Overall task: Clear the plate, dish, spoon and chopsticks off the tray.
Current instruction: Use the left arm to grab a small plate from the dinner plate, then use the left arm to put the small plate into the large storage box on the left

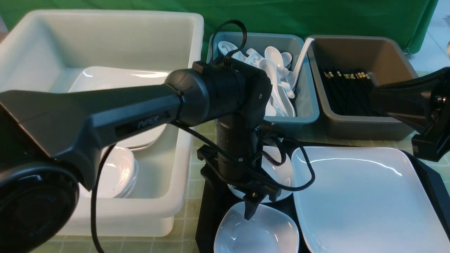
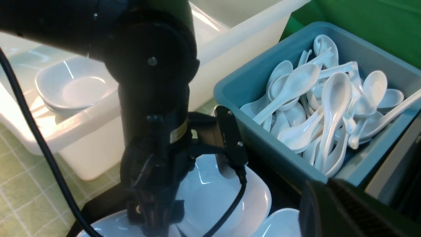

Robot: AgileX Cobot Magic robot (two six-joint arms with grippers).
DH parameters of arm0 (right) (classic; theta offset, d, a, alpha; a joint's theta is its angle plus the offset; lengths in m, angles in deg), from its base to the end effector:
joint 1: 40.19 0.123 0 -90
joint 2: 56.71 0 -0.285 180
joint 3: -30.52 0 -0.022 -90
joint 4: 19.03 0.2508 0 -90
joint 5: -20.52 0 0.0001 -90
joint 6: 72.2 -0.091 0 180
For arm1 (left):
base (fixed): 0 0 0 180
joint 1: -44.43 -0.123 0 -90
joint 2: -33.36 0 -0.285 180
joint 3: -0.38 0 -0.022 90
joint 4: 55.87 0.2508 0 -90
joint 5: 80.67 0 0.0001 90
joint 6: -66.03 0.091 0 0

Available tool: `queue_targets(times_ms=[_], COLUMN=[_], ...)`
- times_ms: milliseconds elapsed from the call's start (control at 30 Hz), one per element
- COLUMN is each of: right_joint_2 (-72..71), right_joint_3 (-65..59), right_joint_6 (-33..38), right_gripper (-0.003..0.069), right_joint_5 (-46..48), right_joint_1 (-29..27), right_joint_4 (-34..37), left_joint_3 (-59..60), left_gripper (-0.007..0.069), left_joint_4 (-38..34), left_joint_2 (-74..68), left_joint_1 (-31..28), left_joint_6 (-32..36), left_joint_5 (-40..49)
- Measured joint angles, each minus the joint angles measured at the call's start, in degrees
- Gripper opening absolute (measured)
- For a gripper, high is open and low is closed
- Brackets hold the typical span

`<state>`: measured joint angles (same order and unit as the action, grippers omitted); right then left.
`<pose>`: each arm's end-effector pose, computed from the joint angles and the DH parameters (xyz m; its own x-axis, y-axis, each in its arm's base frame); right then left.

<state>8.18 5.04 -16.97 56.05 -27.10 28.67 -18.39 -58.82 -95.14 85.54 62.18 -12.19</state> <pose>0.1896 0.0843 0.3653 -0.2811 -0.2805 -0.9178 -0.6640 0.7473 -0.0250 0.3164 -0.2819 0.1912 -0.8069 0.5901 -0.0275 0.5907 0.8053 -0.0504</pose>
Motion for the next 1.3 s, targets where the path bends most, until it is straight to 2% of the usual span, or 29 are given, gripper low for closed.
queue_targets(times_ms=[233,367,467,533,567,633,733,867,1133,1300], right_joint_2=[0.00,0.00,0.00,0.00,0.00,0.00,0.00,0.00,0.00,0.79], right_joint_3=[0.00,0.00,0.00,0.00,0.00,0.00,0.00,0.00,2.19,10.03], right_joint_6=[0.00,0.00,0.00,0.00,0.00,0.00,0.00,0.00,-0.05,-0.05], right_gripper=[0.0019,0.0019,0.0019,0.0019,0.0019,0.0019,0.0019,0.0019,0.0009,0.0008], right_joint_5=[0.00,0.00,0.00,0.00,0.00,0.00,0.00,0.06,3.70,9.63], right_joint_1=[0.00,0.00,0.00,0.00,0.00,0.00,0.00,0.00,0.00,0.29], right_joint_4=[0.00,0.00,0.00,0.00,0.00,0.00,0.00,0.00,-0.06,-0.06], left_joint_3=[0.00,0.00,0.00,0.00,0.00,0.00,0.00,0.00,0.00,0.05], left_gripper=[0.0505,0.0467,0.0398,0.0303,0.0221,0.0120,0.0046,0.0006,0.0004,0.0004], left_joint_4=[-1.56,-2.88,-4.50,-6.54,-7.73,-8.45,-9.53,-8.84,-8.86,-14.25], left_joint_2=[-2.17,-3.09,-3.54,-3.80,-3.86,-3.34,-0.82,2.93,14.11,23.45], left_joint_1=[0.00,0.06,0.00,0.00,0.00,-0.05,-0.05,0.07,-2.01,-10.63], left_joint_6=[0.44,1.09,2.98,4.24,4.39,4.45,2.90,0.37,-0.44,2.51], left_joint_5=[-0.66,-0.09,0.73,1.17,1.39,3.25,4.06,2.11,1.31,1.43])
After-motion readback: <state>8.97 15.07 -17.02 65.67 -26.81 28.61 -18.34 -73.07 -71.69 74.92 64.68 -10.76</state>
